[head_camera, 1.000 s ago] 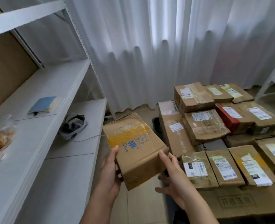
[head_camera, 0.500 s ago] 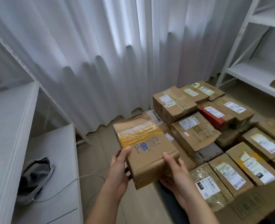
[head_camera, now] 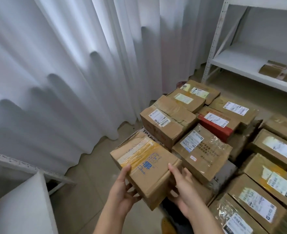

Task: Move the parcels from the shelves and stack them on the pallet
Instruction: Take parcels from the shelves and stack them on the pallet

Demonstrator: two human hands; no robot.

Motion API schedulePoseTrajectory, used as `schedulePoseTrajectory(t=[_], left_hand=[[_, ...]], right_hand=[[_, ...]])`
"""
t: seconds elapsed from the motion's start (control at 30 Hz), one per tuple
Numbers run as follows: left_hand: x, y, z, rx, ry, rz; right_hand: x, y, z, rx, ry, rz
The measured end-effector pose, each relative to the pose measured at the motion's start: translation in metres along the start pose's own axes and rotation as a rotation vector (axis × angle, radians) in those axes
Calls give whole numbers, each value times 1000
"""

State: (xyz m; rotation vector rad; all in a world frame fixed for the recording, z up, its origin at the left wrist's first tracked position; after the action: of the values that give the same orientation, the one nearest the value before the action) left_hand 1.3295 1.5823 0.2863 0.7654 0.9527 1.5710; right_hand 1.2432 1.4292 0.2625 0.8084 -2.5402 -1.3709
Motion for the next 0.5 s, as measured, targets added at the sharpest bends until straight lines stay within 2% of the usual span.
schedulePoseTrajectory(t=[0.27,0.5], left_hand=[[-32,-77,67,89,25,13],[-57,-203,92,185,-53,-56]], right_hand=[[-68,-72,-19,-82,-54,15],[-114,-163,-9,-173,-124,103]])
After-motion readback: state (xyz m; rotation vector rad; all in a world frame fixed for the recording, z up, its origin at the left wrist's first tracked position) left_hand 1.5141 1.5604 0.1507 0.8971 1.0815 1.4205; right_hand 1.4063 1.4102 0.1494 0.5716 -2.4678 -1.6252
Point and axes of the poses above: each hand's wrist, its own y-axis away from the middle knuckle, its own x-axis out of the back of the hand, z = x × y, the point moved 1 cm from there along -y, towards the middle knuckle, and after that the axes turned 12 degrees about z, right-handed, at the moved point
